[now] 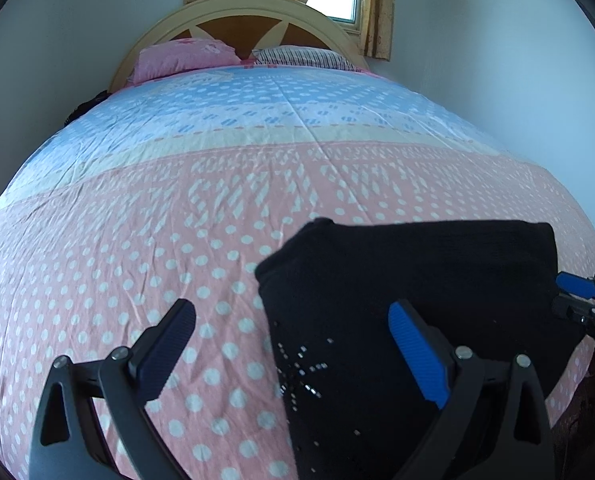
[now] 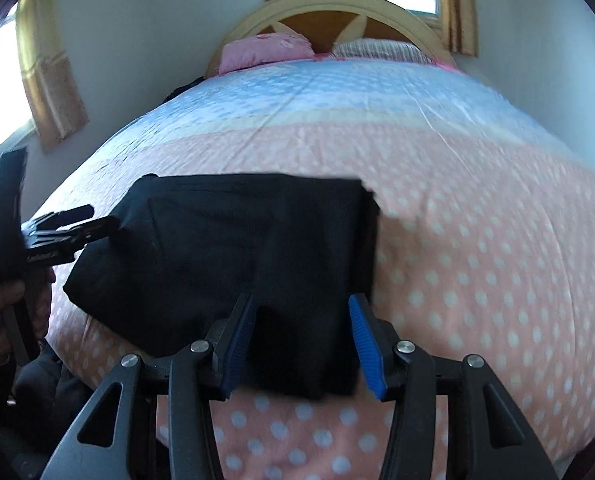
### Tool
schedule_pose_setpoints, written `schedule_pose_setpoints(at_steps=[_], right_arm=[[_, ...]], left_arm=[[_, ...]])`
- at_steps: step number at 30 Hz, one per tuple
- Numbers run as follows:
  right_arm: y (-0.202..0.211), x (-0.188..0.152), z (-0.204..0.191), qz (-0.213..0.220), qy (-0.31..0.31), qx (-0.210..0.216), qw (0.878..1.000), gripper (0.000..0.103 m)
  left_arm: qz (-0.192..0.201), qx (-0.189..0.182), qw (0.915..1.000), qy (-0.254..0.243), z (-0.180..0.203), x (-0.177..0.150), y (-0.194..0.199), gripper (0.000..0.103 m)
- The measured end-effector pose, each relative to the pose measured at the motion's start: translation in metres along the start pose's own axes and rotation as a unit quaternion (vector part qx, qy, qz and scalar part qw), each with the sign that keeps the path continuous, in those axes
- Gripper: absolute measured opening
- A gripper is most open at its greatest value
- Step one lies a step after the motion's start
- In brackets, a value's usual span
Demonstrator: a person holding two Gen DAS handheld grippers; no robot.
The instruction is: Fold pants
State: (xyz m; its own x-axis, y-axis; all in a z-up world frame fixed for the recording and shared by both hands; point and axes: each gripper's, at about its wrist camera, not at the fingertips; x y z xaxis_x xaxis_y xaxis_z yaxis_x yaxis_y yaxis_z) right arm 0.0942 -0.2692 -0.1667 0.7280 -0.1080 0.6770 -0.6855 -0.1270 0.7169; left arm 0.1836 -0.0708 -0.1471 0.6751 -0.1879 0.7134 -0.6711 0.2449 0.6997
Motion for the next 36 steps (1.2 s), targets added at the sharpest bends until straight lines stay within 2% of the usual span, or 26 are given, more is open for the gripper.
schedule_pose_setpoints(at_steps=[4, 7, 8, 10, 15, 18, 20, 28, 32, 36], right_arm=[[0.001, -0.007, 0.007, -0.007, -0.008, 0.012, 1.0, 0.046], [-0.001, -0.008, 0.03, -0.013, -0.06, 0.056, 0.997, 0.046], [-0.003, -0.009, 0.038, -0.018, -0.079, 0.071, 0.994, 0.05], [-0.003, -0.012, 0.047, -0.022, -0.094, 0.093, 0.991, 0.051], [0.0, -0.007, 0.035, -0.025, -0.076, 0.075, 0.994, 0.052], [0.01, 0.002, 0.04, -0.001, -0.094, 0.066, 0.993, 0.053], [0.017, 0.007, 0.044, 0.015, -0.106, 0.059, 0.992, 0.054], [-0.019, 0.019, 0.061, -0.008, -0.169, 0.094, 0.981, 0.054], [-0.02, 0.017, 0.061, -0.004, -0.173, 0.103, 0.979, 0.053], [-0.023, 0.012, 0.056, -0.001, -0.169, 0.121, 0.978, 0.045]], left_arm=[[0.006, -0.009, 0.9999, -0.009, 0.005, -0.008, 0.013, 0.1], [0.005, -0.011, 0.9998, -0.016, 0.009, -0.016, 0.014, 0.101], [0.002, -0.008, 0.9998, -0.016, 0.009, -0.018, 0.012, 0.101], [-0.001, -0.011, 0.9999, -0.011, 0.009, -0.02, 0.01, 0.101], [-0.003, -0.032, 0.9994, 0.01, -0.002, -0.021, 0.006, 0.103], [-0.023, -0.055, 0.9976, 0.035, -0.01, -0.022, -0.001, 0.103], [-0.026, -0.054, 0.9977, 0.032, -0.008, -0.021, -0.002, 0.103], [-0.026, -0.046, 0.9985, 0.014, 0.0, -0.016, -0.004, 0.103], [-0.033, -0.051, 0.9981, 0.012, 0.001, -0.014, -0.009, 0.103], [-0.043, -0.067, 0.9966, 0.022, -0.002, -0.012, -0.015, 0.103]])
Point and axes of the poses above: each gripper's, at about its wrist camera, not at the fingertips, and y roughly against the way its jaws point, z to its right, x to its top, and after that the axes turned 1 degree about x, right-handed
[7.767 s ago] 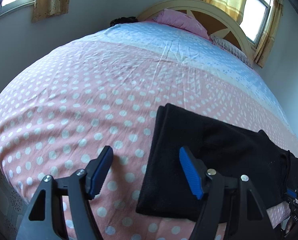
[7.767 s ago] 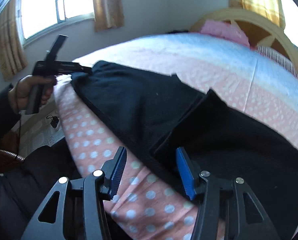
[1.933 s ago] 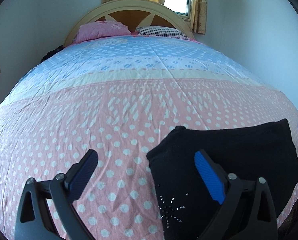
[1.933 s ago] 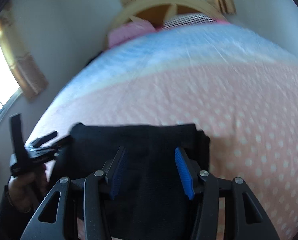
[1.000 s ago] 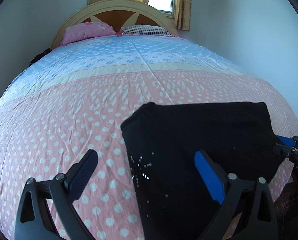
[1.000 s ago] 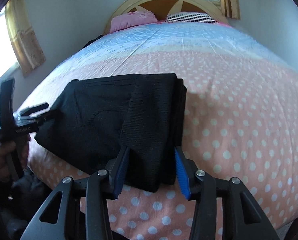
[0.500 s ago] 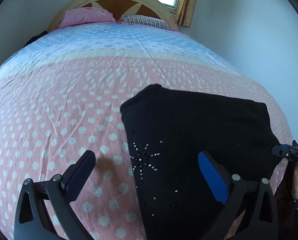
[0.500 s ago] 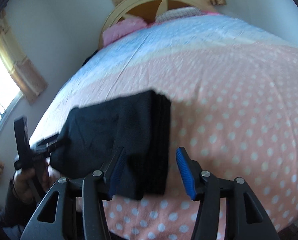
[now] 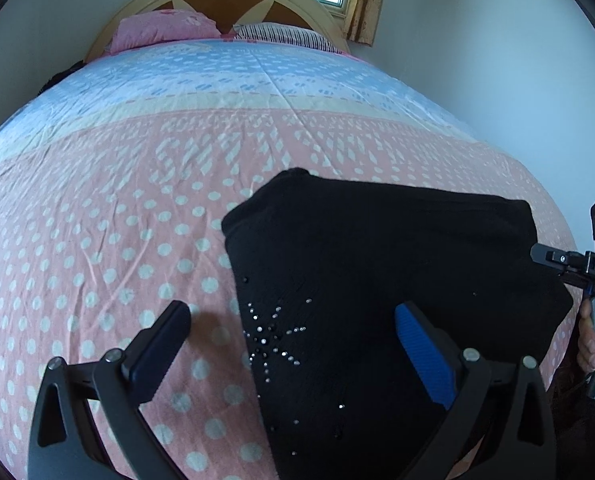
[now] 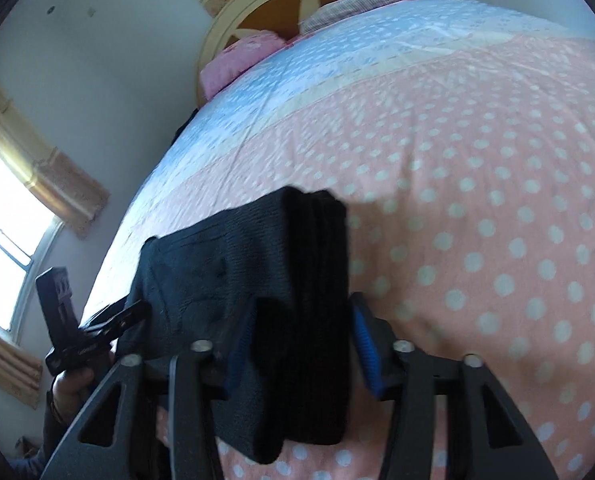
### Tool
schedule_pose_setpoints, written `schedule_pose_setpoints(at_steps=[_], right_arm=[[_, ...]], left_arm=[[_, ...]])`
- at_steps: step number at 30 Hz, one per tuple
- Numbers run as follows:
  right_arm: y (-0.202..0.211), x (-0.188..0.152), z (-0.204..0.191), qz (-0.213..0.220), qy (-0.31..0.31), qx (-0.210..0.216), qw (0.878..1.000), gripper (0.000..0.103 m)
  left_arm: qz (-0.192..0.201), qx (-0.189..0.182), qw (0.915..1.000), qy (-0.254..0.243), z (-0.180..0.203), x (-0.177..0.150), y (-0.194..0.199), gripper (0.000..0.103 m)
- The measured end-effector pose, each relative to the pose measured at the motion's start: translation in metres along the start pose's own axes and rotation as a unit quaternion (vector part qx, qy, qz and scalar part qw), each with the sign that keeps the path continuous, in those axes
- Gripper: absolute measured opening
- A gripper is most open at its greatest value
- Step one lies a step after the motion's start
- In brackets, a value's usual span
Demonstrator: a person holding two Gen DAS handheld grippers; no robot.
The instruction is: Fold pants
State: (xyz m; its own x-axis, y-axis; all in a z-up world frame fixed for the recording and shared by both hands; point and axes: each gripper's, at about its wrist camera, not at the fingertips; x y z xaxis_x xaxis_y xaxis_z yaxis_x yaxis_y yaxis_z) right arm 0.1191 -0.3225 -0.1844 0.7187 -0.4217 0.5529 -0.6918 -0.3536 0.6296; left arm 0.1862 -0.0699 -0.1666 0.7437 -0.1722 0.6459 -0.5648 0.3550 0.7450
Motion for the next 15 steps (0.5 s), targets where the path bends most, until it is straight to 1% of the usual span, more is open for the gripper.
schedule_pose_setpoints(at_steps=[2, 3, 5, 6, 7, 9, 11, 12, 14, 15], right_arm=[[0.0, 0.0, 0.003, 0.001, -0.01, 0.014, 1.0, 0.038], [0.0, 0.0, 0.004, 0.001, -0.015, 0.021, 1.0, 0.036], [0.001, -0.001, 0.001, 0.006, -0.014, 0.025, 1.0, 0.031], [0.003, -0.002, -0.002, 0.011, -0.008, 0.022, 1.0, 0.028], [0.004, -0.004, -0.007, 0.015, 0.0, 0.018, 1.0, 0.026], [0.008, -0.006, -0.018, 0.024, 0.022, 0.006, 0.999, 0.025], [0.014, -0.008, -0.026, 0.033, 0.034, 0.004, 0.999, 0.025], [0.017, -0.007, -0.031, 0.037, 0.038, 0.004, 0.999, 0.025], [0.021, -0.005, -0.036, 0.042, 0.045, 0.005, 0.998, 0.024], [0.023, -0.004, -0.042, 0.045, 0.052, 0.005, 0.998, 0.024]], left_arm=[[0.0, -0.005, 1.0, 0.001, 0.0, 0.001, -0.001, 0.103], [0.0, -0.008, 1.0, -0.001, 0.001, 0.001, -0.001, 0.102], [0.001, -0.019, 0.9998, -0.005, 0.003, 0.001, 0.0, 0.09], [0.001, -0.026, 0.9996, -0.008, 0.005, 0.002, 0.0, 0.086], [-0.001, -0.032, 0.9994, -0.009, 0.006, 0.002, 0.0, 0.08], [0.0, -0.038, 0.9992, -0.011, 0.009, 0.002, 0.001, 0.073], [0.003, -0.041, 0.9991, -0.015, 0.01, 0.001, 0.003, 0.06], [0.005, -0.041, 0.999, -0.017, 0.011, 0.001, 0.004, 0.056], [0.011, -0.036, 0.9991, -0.02, 0.014, 0.002, 0.008, 0.04], [0.015, -0.032, 0.9991, -0.022, 0.016, 0.002, 0.01, 0.036]])
Point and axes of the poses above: each gripper's, at about its wrist camera, not at the fingertips, and y roughly against the way its jaws point, z to its right, x to its top, and after that the axes turned 1 degree about x, right-handed
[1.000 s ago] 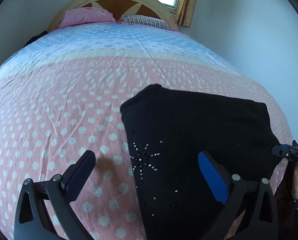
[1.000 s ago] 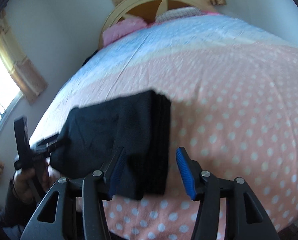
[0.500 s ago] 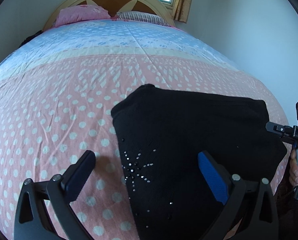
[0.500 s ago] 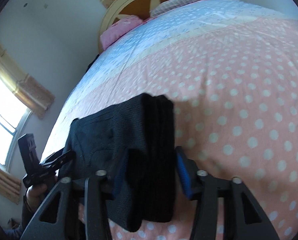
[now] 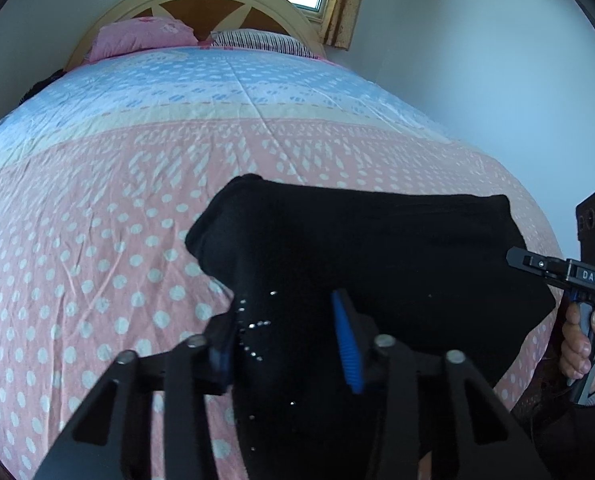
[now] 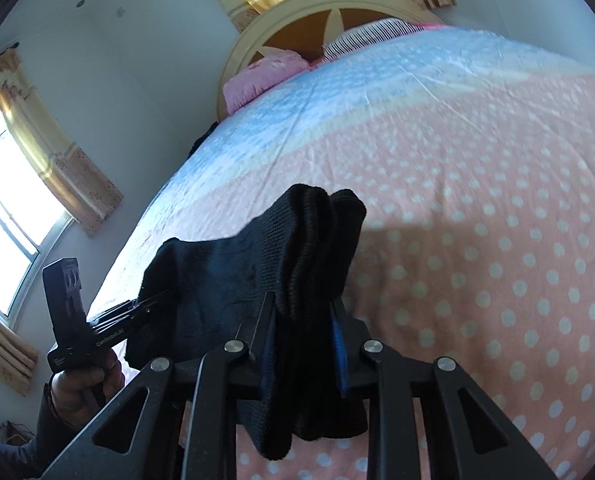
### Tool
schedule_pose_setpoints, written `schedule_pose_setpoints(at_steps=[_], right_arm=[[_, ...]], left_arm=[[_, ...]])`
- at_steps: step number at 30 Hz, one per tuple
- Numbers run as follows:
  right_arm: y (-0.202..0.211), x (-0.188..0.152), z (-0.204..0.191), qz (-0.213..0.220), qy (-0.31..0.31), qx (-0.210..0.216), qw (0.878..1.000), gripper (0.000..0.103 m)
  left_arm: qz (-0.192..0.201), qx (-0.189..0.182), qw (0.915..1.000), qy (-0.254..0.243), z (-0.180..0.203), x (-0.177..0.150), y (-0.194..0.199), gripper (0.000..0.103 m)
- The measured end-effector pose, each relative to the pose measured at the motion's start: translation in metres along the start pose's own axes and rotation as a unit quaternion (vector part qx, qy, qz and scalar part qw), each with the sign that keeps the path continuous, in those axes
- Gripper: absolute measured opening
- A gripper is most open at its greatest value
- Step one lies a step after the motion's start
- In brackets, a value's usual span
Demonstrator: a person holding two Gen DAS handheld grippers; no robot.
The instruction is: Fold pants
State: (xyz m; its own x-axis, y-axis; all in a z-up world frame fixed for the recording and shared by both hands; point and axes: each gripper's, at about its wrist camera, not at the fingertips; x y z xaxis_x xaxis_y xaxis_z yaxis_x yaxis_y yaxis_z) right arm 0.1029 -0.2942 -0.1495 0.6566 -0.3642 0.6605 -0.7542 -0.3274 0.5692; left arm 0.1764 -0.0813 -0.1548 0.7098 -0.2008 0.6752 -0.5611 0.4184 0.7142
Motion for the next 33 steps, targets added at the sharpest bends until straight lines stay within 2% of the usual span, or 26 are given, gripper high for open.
schedule_pose_setpoints(at_steps=[2, 5, 10, 16, 23, 28, 33], right_arm=[[0.002, 0.004, -0.006, 0.002, 0.009, 0.001, 1.0, 0.024], [0.001, 0.011, -0.017, 0.001, 0.022, 0.007, 1.0, 0.024], [-0.013, 0.031, -0.037, -0.008, 0.044, 0.019, 0.999, 0.024], [-0.056, 0.061, -0.075, -0.033, 0.07, 0.053, 0.996, 0.024], [-0.104, 0.073, -0.138, -0.06, 0.123, 0.081, 0.987, 0.024], [-0.138, 0.078, -0.172, -0.077, 0.136, 0.1, 0.983, 0.024], [-0.165, 0.08, -0.198, -0.091, 0.151, 0.111, 0.978, 0.024]], left_arm=[[0.004, 0.003, 1.0, -0.005, 0.002, 0.001, 0.004, 0.023], [0.012, 0.002, 0.9999, 0.002, 0.001, 0.001, 0.013, 0.017], [0.026, -0.003, 0.9996, 0.011, -0.004, 0.004, 0.03, 0.014], [0.057, 0.011, 0.9982, 0.014, -0.022, 0.014, 0.063, 0.014], [0.076, 0.062, 0.9949, 0.024, -0.068, 0.015, 0.096, 0.012], [0.081, 0.102, 0.991, 0.029, -0.099, 0.011, 0.117, 0.012], [0.094, 0.127, 0.9861, 0.052, -0.13, 0.004, 0.132, 0.012]])
Point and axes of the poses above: each gripper's, at about its wrist camera, not at the fingertips, and y roughly against the way its jaws point, z to its right, x to its top, and after that the axes turned 1 degree about x, right-handed
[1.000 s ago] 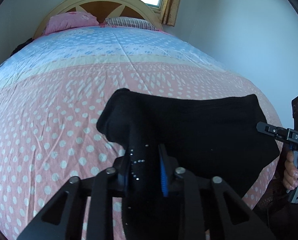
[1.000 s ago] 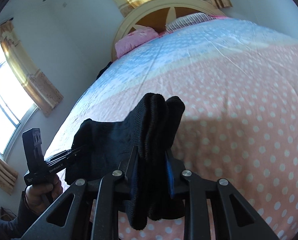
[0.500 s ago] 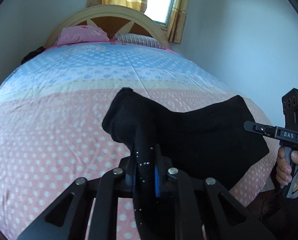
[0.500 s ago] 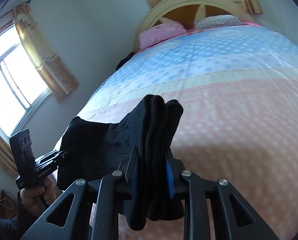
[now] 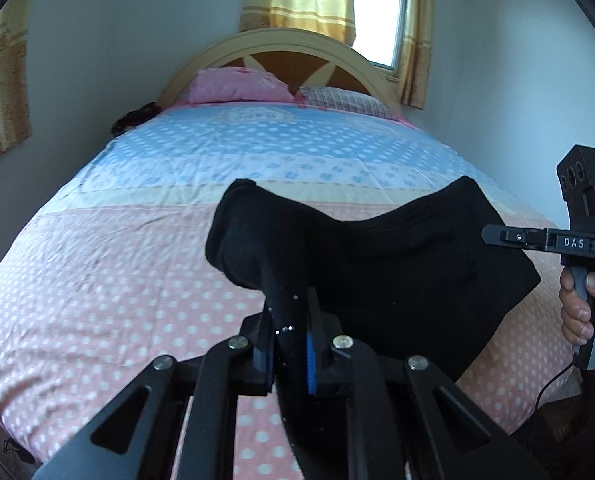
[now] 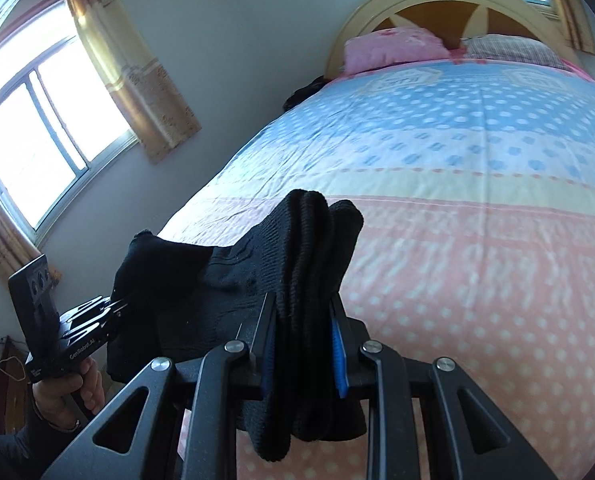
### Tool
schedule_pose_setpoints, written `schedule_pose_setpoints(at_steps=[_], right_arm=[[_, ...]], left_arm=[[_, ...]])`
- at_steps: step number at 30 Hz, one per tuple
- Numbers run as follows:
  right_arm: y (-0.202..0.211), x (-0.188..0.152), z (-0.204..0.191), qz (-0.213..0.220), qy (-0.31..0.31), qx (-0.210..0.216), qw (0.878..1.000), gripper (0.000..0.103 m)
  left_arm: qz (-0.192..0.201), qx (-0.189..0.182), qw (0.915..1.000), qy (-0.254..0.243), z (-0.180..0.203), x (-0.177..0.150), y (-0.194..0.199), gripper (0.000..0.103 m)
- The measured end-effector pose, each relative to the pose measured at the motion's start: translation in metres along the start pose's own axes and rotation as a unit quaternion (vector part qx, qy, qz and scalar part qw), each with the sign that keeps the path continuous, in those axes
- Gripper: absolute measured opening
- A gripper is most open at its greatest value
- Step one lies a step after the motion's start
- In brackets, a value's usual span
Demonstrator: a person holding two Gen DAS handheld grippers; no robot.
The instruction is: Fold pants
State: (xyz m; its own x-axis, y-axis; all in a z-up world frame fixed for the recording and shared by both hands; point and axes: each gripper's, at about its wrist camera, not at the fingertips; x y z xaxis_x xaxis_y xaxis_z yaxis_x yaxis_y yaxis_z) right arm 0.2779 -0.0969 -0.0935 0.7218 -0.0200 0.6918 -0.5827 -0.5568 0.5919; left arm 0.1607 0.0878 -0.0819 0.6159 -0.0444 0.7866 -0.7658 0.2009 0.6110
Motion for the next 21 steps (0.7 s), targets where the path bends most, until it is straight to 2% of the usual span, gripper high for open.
schedule_pose_setpoints(at_steps=[7, 21], right_arm=[[-0.042, 0.014, -0.025, -0.016, 0.015, 0.001, 1.0, 0.024], [-0.102, 0.019, -0.031, -0.043, 0.005, 0.005, 0.999, 0.024]], left_arm=[[0.005, 0.03, 0.9992, 0.025, -0.037, -0.009, 0.006, 0.012], [-0.004, 0.062, 0.9969, 0.049, -0.075, -0.021, -0.001, 0.012]])
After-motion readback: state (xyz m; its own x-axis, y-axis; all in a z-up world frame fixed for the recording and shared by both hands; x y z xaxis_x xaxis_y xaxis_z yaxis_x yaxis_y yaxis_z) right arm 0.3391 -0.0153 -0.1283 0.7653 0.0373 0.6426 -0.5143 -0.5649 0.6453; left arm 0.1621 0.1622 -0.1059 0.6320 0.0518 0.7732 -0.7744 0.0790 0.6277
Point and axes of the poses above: each gripper's, at about its wrist camera, not at the fingertips, and y roughly against the way its jaws point, z to its right, x to its top, and after that the axes turned 1 degree about x, right-handed
